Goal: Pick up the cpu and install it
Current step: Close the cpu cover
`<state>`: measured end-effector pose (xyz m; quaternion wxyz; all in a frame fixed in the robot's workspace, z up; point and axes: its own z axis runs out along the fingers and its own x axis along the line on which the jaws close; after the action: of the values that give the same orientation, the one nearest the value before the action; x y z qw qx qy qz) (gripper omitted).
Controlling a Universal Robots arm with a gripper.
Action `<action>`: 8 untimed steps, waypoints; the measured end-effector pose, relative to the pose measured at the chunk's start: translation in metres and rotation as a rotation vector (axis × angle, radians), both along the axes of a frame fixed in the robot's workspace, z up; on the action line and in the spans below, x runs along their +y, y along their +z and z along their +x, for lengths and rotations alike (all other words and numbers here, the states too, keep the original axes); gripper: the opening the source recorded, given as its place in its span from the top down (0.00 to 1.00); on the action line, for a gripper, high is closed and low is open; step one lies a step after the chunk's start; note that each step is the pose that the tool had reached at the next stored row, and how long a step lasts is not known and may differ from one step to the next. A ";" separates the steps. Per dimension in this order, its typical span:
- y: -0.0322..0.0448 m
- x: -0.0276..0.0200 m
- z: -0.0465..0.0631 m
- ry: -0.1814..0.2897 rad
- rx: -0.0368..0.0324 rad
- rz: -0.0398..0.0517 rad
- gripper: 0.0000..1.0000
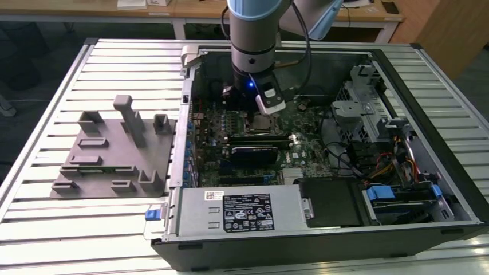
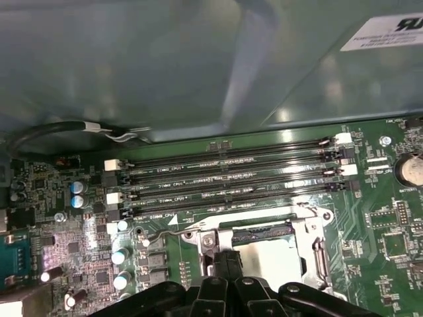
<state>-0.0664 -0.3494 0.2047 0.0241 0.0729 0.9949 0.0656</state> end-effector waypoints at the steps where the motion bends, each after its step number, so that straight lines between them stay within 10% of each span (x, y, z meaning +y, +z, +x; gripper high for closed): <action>1: 0.0010 0.0000 0.000 0.000 -0.0001 -0.0011 0.89; 5: 0.0017 0.0000 0.000 0.000 -0.0101 -0.0190 0.89; 8: 0.0018 0.0000 -0.001 0.000 -0.0548 -0.0317 0.89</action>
<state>-0.0670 -0.3495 0.2065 0.0525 0.0709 0.9948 0.0518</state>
